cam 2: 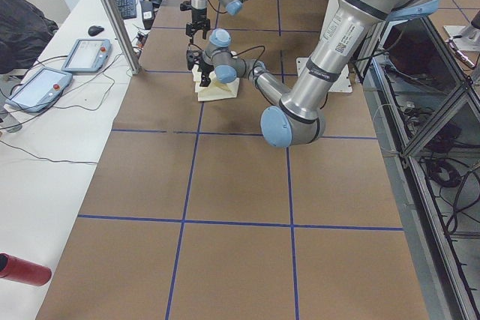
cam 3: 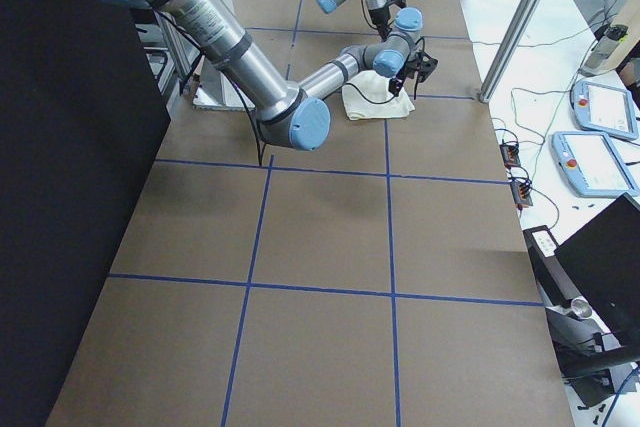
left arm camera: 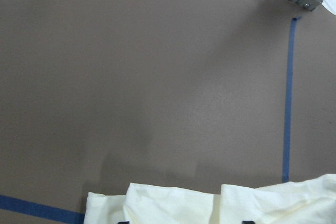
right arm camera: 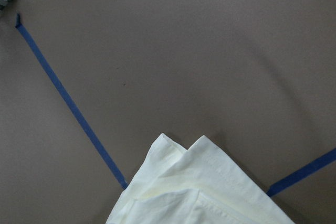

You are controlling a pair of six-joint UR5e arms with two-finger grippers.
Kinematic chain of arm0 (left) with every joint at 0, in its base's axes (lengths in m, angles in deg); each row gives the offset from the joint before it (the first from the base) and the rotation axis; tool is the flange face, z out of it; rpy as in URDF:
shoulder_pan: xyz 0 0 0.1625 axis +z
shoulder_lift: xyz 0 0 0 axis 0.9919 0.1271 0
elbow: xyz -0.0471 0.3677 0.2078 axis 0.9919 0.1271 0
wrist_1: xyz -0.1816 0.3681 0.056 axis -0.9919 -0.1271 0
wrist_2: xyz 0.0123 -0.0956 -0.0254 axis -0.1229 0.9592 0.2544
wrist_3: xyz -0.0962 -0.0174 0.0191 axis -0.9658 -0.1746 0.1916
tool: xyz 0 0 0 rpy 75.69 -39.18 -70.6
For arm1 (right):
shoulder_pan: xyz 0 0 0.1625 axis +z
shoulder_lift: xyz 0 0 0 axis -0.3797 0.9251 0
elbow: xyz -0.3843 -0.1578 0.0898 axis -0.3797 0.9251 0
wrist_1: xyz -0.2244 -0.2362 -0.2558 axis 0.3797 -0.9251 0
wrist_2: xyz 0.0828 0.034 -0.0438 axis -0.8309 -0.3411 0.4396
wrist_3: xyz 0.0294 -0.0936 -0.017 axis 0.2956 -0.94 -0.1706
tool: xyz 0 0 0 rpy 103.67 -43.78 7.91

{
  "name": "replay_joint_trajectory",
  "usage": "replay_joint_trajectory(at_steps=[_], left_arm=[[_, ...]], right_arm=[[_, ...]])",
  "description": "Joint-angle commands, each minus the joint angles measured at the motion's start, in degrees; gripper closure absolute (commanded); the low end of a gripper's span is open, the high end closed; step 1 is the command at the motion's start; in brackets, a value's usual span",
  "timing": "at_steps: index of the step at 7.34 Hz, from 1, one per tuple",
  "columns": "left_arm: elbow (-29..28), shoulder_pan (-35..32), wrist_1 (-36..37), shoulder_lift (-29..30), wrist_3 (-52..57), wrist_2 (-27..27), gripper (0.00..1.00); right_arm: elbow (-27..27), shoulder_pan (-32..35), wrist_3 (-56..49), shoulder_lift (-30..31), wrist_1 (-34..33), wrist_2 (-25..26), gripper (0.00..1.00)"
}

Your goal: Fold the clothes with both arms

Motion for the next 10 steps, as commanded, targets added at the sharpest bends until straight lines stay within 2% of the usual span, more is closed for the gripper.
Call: replay_joint_trajectory(at_steps=[1,3,5,7,10], left_arm=[[0.0,0.0,-10.3,-3.8,-4.6,3.2,0.0],[-0.7,0.8,-15.7,-3.8,-13.3,7.0,0.0],[-6.8,1.3,-27.0,-3.5,-17.6,7.0,0.0],[-9.1,1.9,-29.4,-2.9,-17.7,7.2,0.0],[-9.1,5.0,-32.2,-2.8,-17.6,8.3,0.0]], right_arm=[[-5.6,2.8,-4.4,5.2,-0.4,-1.8,0.0],[-8.5,5.2,-7.4,8.7,-0.5,-2.7,0.0],[-9.4,6.1,-8.5,10.0,-0.5,-2.8,0.0],[-9.5,6.4,-8.5,9.8,-0.7,-2.8,0.0],[-10.9,6.2,-8.5,9.8,-3.1,-2.8,0.0]])
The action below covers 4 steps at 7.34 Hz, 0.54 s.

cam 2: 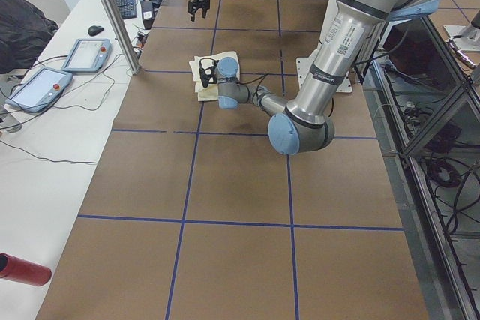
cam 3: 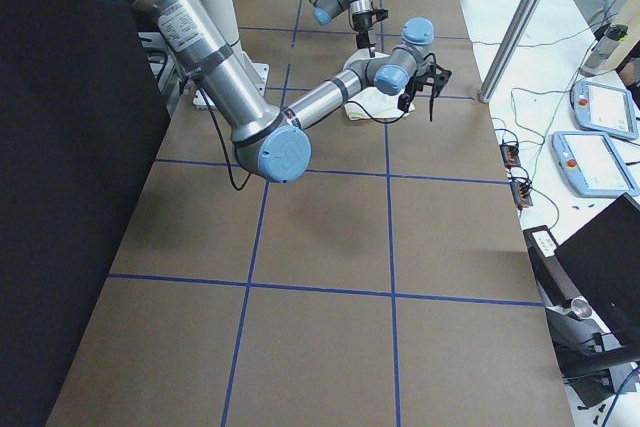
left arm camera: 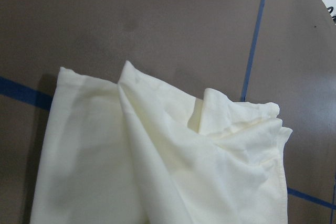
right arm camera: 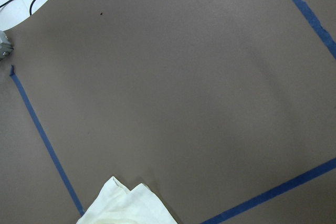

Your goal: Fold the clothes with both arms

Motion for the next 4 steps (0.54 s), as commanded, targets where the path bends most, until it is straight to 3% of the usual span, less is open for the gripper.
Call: replay_joint_trajectory(at_steps=[1,4], left_arm=[[0.2,1.6,-1.2,0.1,0.3,2.2,0.0],[2.2,4.3,-6.2,-1.0,0.2,4.9,0.0]], right_arm=[[-0.5,-0.1,0.0,0.1,-0.7,0.0,0.0],[-0.3,-0.1,0.0,0.0,-0.8,0.0,0.0]])
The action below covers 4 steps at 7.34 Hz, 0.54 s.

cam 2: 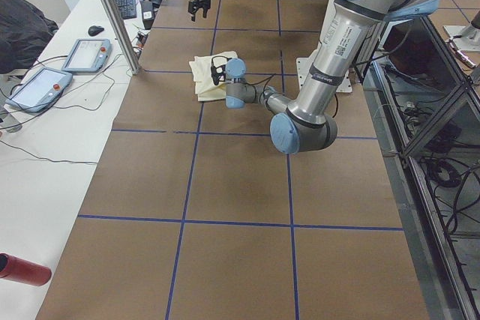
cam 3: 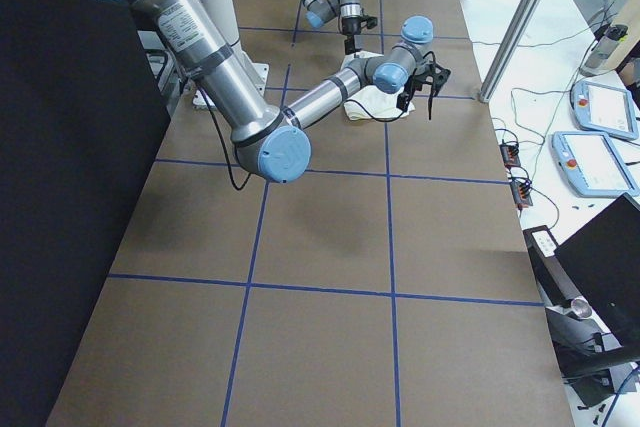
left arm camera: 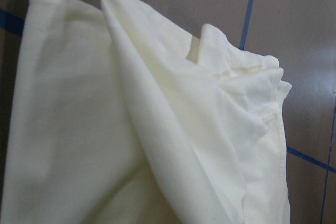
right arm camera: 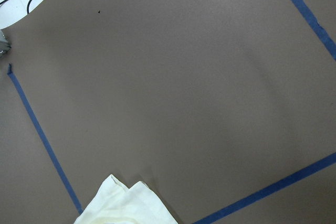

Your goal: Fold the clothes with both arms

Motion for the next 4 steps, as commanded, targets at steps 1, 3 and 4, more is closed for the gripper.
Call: replay_joint_trajectory(at_steps=[1,3,4], left_arm=[[3.0,1.4,-2.1,-2.0,-0.2,2.1,0.0],[7.4,3.7,-1.7,-4.9,-0.3,2.8,0.0],[8.4,5.6,-1.7,-5.8,-0.2,2.3,0.0]], right_arm=[[0.0,0.0,0.0,0.0,-0.4,0.0,0.0],[0.0,0.1,0.0,-0.2,-0.5,0.0,0.0],[-0.1,0.1,0.0,-0.2,-0.5,0.0,0.0]])
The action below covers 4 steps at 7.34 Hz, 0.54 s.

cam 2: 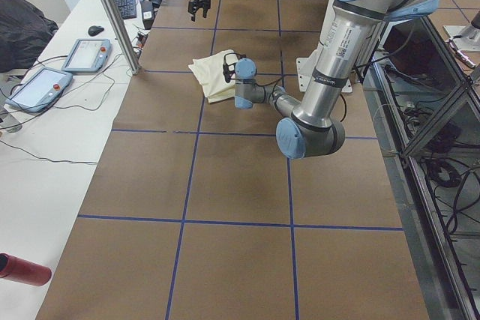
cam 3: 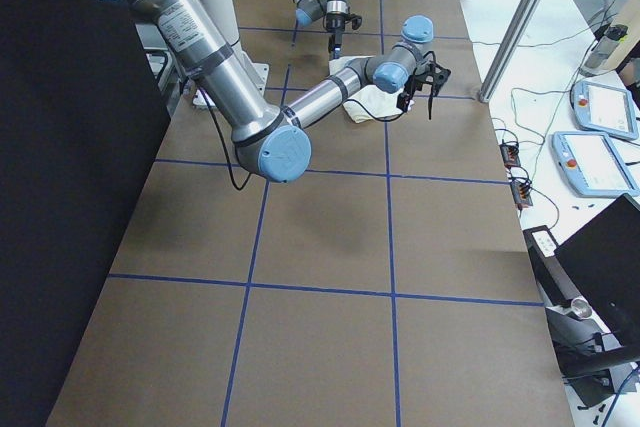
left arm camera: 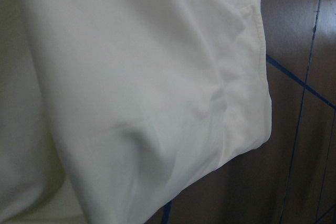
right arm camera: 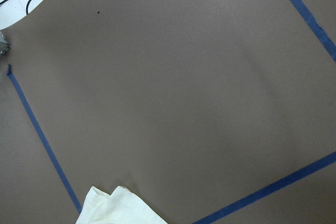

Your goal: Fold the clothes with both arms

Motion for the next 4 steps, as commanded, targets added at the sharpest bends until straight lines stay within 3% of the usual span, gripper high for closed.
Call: replay_joint_trajectory(at_steps=[1,2,4], left_arm=[[1.9,4.0,0.0,-1.5,0.1,-2.5,0.0],[3.0,5.3,0.1,-2.7,0.1,-4.6,0.0],[12.7,3.9,4.7,-9.5,0.9,-4.5,0.0]], right_arm=[[-0.1,0.0,0.0,0.0,0.0,0.1,0.0],[-0.6,0.2,0.0,0.1,0.0,0.1,0.0],[-3.8,1.0,-1.5,1.8,0.0,0.0,0.0]])
